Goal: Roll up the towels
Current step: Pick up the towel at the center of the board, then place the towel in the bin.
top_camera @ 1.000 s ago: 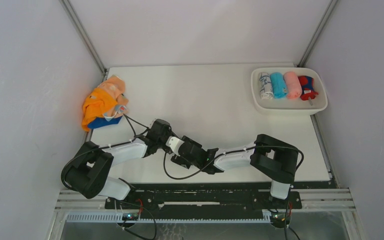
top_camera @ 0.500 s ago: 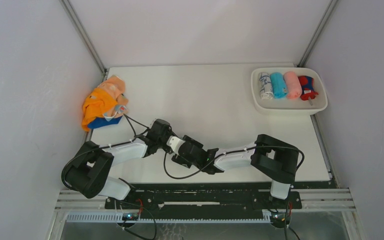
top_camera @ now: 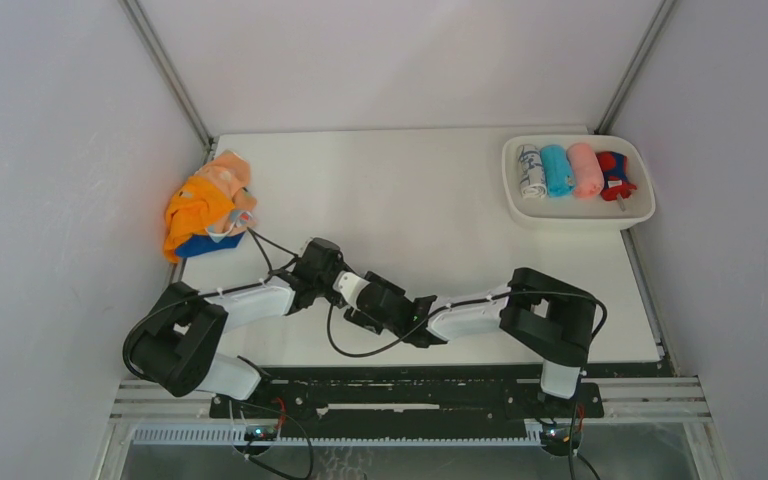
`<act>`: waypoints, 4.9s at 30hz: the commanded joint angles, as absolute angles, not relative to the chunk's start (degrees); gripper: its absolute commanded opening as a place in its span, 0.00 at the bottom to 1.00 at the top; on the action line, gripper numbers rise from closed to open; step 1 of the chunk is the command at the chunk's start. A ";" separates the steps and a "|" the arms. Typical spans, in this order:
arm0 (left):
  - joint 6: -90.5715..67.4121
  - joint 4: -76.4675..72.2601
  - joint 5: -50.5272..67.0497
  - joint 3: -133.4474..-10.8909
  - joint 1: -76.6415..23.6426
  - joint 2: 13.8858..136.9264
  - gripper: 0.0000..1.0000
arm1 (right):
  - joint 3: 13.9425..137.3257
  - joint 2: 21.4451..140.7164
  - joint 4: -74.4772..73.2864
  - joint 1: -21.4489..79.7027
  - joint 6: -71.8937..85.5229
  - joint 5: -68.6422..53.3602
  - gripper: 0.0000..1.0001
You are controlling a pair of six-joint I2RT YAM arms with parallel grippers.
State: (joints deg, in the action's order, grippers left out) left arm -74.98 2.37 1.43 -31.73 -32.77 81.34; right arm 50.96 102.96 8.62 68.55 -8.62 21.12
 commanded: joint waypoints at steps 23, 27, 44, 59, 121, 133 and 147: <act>-63.39 14.64 -0.95 -39.23 -22.99 72.23 0.69 | 47.56 95.27 0.48 65.27 -3.61 21.89 0.00; -56.72 22.08 -2.45 -43.77 -16.78 66.53 0.72 | 48.03 88.15 -2.09 62.41 -3.71 23.74 0.00; -24.11 41.14 -16.37 -60.89 -7.12 53.84 0.96 | 63.62 78.55 -19.50 32.46 1.56 39.22 0.00; -22.63 41.92 -21.08 -59.24 -7.04 54.91 0.97 | 103.36 108.46 -66.69 11.11 49.81 53.03 0.00; -23.49 41.49 -19.89 -58.45 -5.01 56.34 0.97 | 116.07 132.60 -73.31 4.53 81.01 39.83 0.45; -23.56 41.22 -19.25 -58.02 -4.46 55.99 0.97 | 114.43 130.19 -72.06 4.76 80.30 38.55 0.57; -23.55 41.04 -18.89 -57.83 -4.22 55.50 0.97 | 114.33 127.75 -71.16 5.01 79.76 37.50 0.65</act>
State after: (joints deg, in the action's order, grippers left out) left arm -24.27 42.59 -19.22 -58.57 -4.73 56.95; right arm 114.26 131.74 -71.61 4.71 79.90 37.67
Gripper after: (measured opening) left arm 0.965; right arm 0.644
